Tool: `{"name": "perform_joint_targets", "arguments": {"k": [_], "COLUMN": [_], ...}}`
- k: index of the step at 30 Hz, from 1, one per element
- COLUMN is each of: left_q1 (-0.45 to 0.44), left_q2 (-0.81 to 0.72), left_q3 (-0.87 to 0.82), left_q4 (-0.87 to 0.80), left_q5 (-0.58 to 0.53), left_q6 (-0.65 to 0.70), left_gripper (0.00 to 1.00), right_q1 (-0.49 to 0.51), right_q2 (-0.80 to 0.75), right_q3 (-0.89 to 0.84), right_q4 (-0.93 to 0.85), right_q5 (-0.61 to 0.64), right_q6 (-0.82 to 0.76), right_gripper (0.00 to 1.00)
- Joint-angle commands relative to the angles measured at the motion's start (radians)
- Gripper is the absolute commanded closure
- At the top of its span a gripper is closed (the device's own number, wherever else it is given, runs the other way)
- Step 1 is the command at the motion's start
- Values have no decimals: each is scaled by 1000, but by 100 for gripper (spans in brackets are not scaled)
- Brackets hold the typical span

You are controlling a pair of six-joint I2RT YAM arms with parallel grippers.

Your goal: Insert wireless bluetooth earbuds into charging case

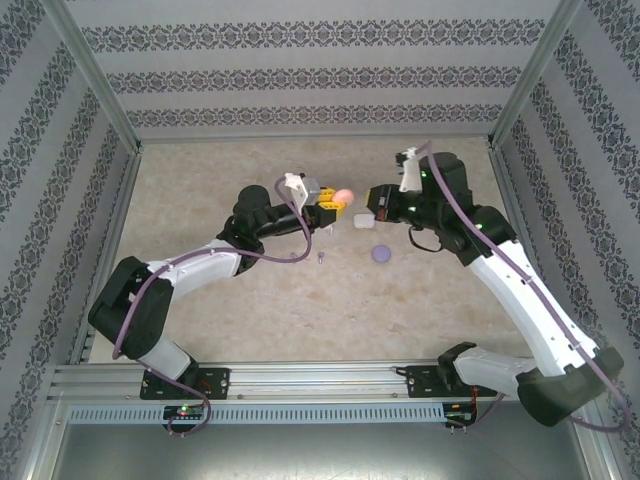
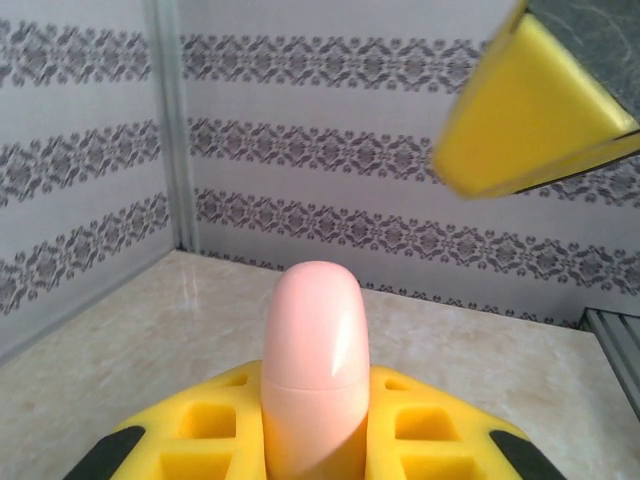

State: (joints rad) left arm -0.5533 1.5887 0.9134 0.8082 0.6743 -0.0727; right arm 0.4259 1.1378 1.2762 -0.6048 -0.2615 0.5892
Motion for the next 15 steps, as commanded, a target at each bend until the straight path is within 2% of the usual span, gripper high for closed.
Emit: {"name": "perform_joint_targets", "arguments": {"k": [1,5,8,11,15], "left_q1": [53,155,240,298,339], "left_q2": [71,177,259,309,311], "left_q3": [26,45,83,125,122], "left_q4": [19,-7,-75,-231,-388], "left_q5": [-80,-92,-61,-32,-82], "left_q6": [-160,-394,-575,-666,-657], "left_gripper": [100,100,100,100,100], "right_q1": [-47,-53,-45,-28,-4], "right_q2": [-24,-17,3,32,73], "right_q3": [-80,-147,-188,-208,-210], "right_q4": [50,92,123,137,144], "right_q5": [109,133,133,140,148], "right_q6": [85,108,120,119,113], "right_gripper": [100,93,91,90,90]}}
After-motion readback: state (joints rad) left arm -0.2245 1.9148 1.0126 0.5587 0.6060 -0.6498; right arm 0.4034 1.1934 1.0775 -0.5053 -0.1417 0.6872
